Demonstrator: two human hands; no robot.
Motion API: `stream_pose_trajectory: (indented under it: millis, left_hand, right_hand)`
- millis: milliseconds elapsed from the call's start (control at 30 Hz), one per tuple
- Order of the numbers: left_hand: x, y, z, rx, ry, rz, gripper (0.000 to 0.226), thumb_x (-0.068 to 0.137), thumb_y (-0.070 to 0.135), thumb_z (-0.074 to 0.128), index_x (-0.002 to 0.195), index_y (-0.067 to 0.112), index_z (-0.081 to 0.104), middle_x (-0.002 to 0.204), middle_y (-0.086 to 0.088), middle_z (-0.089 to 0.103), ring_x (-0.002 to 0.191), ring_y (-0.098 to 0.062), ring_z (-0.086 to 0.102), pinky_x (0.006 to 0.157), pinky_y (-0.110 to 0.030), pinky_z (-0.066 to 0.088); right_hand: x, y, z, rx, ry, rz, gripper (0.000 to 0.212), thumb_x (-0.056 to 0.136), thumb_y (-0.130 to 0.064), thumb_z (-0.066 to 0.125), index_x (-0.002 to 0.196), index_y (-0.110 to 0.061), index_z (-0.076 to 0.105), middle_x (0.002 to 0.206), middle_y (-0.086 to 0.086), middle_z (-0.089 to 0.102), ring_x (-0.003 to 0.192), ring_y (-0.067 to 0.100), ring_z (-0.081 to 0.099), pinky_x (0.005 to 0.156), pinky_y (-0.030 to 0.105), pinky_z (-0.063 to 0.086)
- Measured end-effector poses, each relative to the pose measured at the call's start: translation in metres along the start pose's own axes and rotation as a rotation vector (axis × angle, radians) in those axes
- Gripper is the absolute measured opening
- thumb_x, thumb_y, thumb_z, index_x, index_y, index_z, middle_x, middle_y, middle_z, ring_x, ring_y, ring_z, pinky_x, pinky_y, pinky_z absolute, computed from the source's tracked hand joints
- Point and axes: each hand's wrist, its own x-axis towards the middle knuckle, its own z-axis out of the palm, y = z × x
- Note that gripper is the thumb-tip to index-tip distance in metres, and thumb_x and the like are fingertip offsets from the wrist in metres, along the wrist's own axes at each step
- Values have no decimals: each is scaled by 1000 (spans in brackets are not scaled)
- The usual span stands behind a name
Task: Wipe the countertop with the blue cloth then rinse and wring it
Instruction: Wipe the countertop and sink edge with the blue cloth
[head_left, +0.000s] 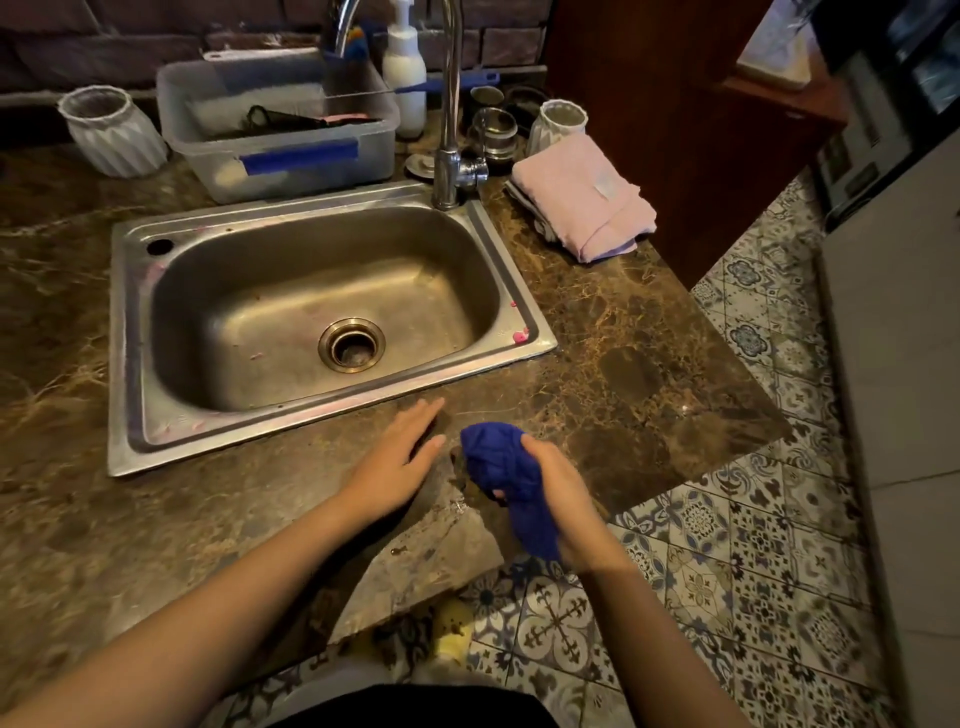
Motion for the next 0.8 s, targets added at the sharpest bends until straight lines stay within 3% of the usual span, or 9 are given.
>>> stream_pose_trajectory:
  millis: [100, 167, 233, 300, 400, 467, 567, 800]
  left_hand:
    - [10, 26, -2, -509, -138, -163, 32, 98, 15, 42, 128, 20, 51, 131, -1, 54, 122, -10, 49, 104, -22, 36]
    - [12, 34, -4, -679, -175, -208, 26, 95, 8, 46, 117, 15, 58, 117, -4, 61, 102, -8, 59, 86, -16, 50]
    - [15, 36, -9, -680, -178, -201, 21, 91, 4, 52, 106, 13, 62, 105, -4, 64, 91, -8, 62, 74, -15, 52]
    - [17, 36, -13, -691, -145, -219, 16, 89, 3, 54, 95, 14, 65, 95, -3, 66, 85, -10, 62, 71, -18, 52]
    - [21, 41, -14, -734, -72, -282, 14, 89, 5, 55, 88, 13, 66, 88, -3, 67, 81, -13, 62, 67, -22, 52]
    - [23, 45, -14, -774, -40, -302, 15, 90, 4, 54, 85, 13, 65, 85, -2, 66, 75, -11, 61, 64, -21, 52]
    - [25, 47, -18, -736, -30, -298, 15, 90, 7, 55, 86, 16, 67, 88, -2, 67, 81, -13, 61, 73, -25, 51]
    - [21, 58, -34, -661, -67, -231, 16, 91, 11, 52, 90, 19, 66, 97, -1, 65, 97, -19, 60, 84, -32, 48]
  right_hand:
    - [-5, -19, 1, 164, -96, 156, 32, 97, -25, 40, 107, -4, 63, 103, 17, 67, 89, 27, 62, 76, 32, 50]
    - [-8, -27, 1, 218, -127, 193, 32, 97, -26, 39, 100, -5, 62, 96, 16, 66, 80, 24, 61, 70, 30, 51]
    - [-9, -36, -1, 242, -126, 199, 31, 97, -28, 39, 92, -7, 61, 84, 14, 68, 69, 22, 63, 64, 30, 51]
    - [-9, -40, -10, 164, -118, 204, 38, 97, -33, 40, 88, -7, 66, 77, 13, 72, 68, 22, 68, 70, 32, 51]
    - [-11, -42, -19, -74, -198, 132, 32, 95, -32, 48, 107, -9, 66, 98, 12, 72, 88, 21, 69, 74, 28, 55]
    - [-11, -41, -25, -279, -158, -3, 26, 93, -20, 53, 114, -8, 63, 103, 10, 69, 89, 17, 66, 70, 20, 53]
    - [-13, -50, -31, -434, -89, -191, 21, 93, -13, 52, 110, -9, 65, 96, 6, 67, 82, 11, 61, 60, 9, 46]
    - [-18, -73, -30, -622, -5, -462, 19, 94, -16, 50, 106, -17, 66, 92, -8, 66, 86, 2, 59, 66, 7, 47]
